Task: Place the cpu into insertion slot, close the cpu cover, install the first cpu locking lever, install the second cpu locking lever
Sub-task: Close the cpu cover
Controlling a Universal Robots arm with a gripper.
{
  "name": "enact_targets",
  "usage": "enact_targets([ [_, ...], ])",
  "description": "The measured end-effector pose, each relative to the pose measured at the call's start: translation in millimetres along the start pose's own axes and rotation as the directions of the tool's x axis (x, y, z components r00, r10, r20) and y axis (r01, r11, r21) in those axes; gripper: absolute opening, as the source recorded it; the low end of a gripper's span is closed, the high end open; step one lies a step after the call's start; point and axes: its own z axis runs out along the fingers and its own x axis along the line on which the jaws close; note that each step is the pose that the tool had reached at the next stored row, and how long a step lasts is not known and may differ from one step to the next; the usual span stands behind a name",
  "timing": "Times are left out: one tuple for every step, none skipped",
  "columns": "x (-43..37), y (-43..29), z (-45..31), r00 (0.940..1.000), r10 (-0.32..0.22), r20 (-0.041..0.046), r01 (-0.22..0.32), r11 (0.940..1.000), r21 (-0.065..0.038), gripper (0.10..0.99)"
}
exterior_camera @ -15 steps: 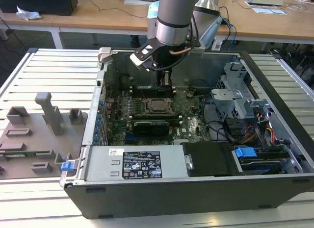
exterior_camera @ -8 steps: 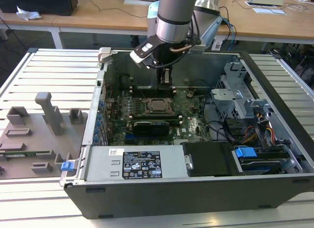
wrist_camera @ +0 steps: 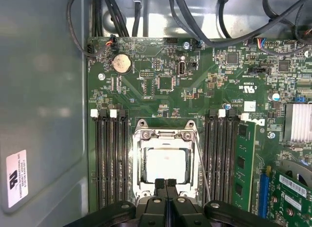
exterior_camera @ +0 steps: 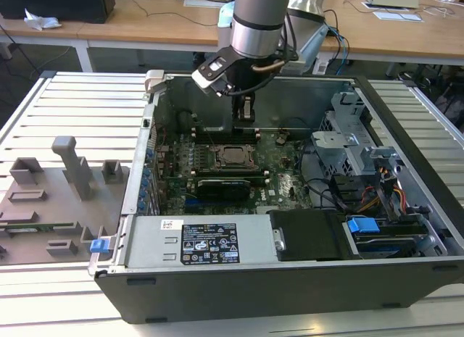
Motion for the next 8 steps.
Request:
enact_targets([
  [0.0, -0.1, -1.5, 1.0, 0.0, 0.0, 0.0, 1.0, 0.0, 0.106],
  [0.0, -0.2, -3.5, 1.0, 0.0, 0.0, 0.0, 1.0, 0.0, 0.106],
  [0.1, -0.3, -5.1, 1.0, 0.0, 0.0, 0.0, 1.0, 0.0, 0.106],
  [0.1, -0.4, -6.8, 1.0, 0.0, 0.0, 0.0, 1.0, 0.0, 0.106],
  [0.1, -0.6, -9.1, 1.0, 0.0, 0.0, 0.0, 1.0, 0.0, 0.106],
  [0.2, -0.6, -11.1, 1.0, 0.0, 0.0, 0.0, 1.0, 0.0, 0.106],
  [0.2, -0.8, -13.2, 1.0, 0.0, 0.0, 0.0, 1.0, 0.0, 0.106],
  [0.2, -0.9, -15.3, 1.0, 0.0, 0.0, 0.0, 1.0, 0.0, 0.106],
])
